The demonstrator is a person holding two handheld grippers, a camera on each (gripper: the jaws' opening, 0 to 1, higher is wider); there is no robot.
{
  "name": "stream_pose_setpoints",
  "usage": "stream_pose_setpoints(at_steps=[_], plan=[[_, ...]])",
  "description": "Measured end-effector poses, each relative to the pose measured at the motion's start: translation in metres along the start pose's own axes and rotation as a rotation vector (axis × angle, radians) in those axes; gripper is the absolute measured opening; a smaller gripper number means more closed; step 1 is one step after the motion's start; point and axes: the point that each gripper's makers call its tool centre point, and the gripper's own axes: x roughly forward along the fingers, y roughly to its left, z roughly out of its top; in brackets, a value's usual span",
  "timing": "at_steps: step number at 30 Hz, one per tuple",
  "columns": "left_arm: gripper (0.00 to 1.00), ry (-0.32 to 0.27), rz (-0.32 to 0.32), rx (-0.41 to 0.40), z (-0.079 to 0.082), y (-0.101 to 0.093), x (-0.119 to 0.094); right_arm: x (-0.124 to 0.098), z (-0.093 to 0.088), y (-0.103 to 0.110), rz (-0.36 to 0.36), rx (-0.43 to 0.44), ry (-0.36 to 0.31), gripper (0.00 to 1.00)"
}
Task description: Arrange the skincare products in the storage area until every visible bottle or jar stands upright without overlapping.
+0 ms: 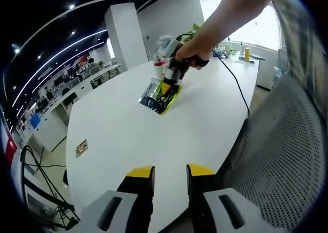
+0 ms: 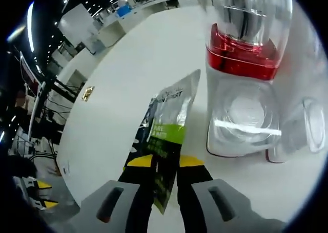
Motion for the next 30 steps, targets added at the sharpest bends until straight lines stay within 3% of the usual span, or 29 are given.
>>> stream_pose_setpoints(at_steps=[9,14,16,19,22,30], plan=[[0.24,0.008,0.003,0.015,-0.001,0.000,0.000,-0.004,-0.007,-0.009,-0.055,0.004,-0.030,0.16],[0.24,0.015,0.002,0.016,-0.003,0.000,0.001,-0.009,-0.001,0.007,-0.056,-0.158,-0.100,0.18],[0.24,0.014,0.002,0.020,-0.003,0.000,0.001,-0.008,0.001,0.019,-0.047,-0.270,-0.119,0.19],[0.24,0.019,0.000,0.020,-0.004,-0.001,0.001,0.003,-0.002,0.033,-0.038,-0.400,-0.090,0.24],[0.24,0.021,-0.002,0.022,-0.004,-0.001,0.001,0.013,-0.007,0.040,-0.056,-0.438,-0.048,0.30],[0.24,0.035,-0.001,0.018,-0.007,0.000,0.002,0.038,0.004,0.041,-0.120,-0.444,-0.029,0.46]])
